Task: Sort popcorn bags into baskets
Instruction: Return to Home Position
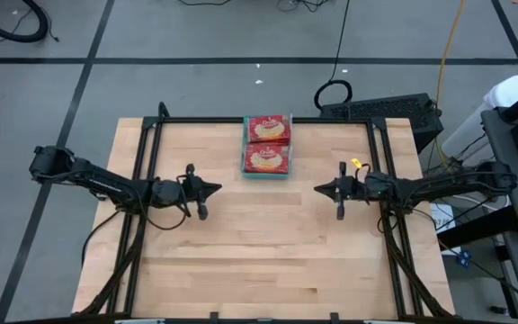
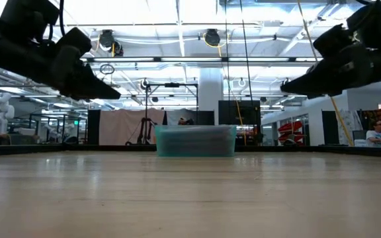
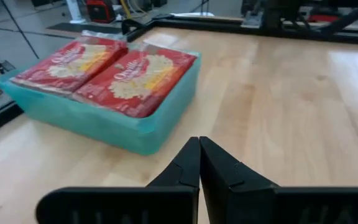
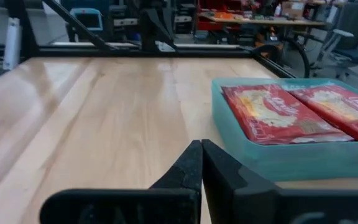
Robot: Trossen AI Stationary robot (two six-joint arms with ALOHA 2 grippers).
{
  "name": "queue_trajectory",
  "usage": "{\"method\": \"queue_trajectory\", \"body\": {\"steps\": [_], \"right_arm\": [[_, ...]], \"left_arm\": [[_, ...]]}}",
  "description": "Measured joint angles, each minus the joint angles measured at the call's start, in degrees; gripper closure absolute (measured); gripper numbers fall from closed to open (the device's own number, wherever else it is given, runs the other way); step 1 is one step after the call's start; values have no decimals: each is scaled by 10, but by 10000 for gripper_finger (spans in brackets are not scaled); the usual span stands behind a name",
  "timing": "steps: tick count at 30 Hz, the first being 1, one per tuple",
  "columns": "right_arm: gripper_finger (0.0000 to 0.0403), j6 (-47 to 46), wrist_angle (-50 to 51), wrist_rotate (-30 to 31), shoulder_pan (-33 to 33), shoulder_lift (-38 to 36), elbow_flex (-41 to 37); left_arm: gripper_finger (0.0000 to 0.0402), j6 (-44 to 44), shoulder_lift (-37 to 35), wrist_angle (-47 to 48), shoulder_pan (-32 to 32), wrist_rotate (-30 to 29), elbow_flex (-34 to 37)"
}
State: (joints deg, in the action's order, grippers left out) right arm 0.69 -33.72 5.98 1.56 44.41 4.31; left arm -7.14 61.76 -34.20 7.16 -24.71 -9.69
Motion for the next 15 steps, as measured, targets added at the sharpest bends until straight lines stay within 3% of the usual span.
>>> {"method": "queue_trajectory", "body": {"steps": [15], "right_arm": [[403,-19,119,17,-44,-142,-14]], "left_arm": [[399,7,0,6,74,-41,0]]}}
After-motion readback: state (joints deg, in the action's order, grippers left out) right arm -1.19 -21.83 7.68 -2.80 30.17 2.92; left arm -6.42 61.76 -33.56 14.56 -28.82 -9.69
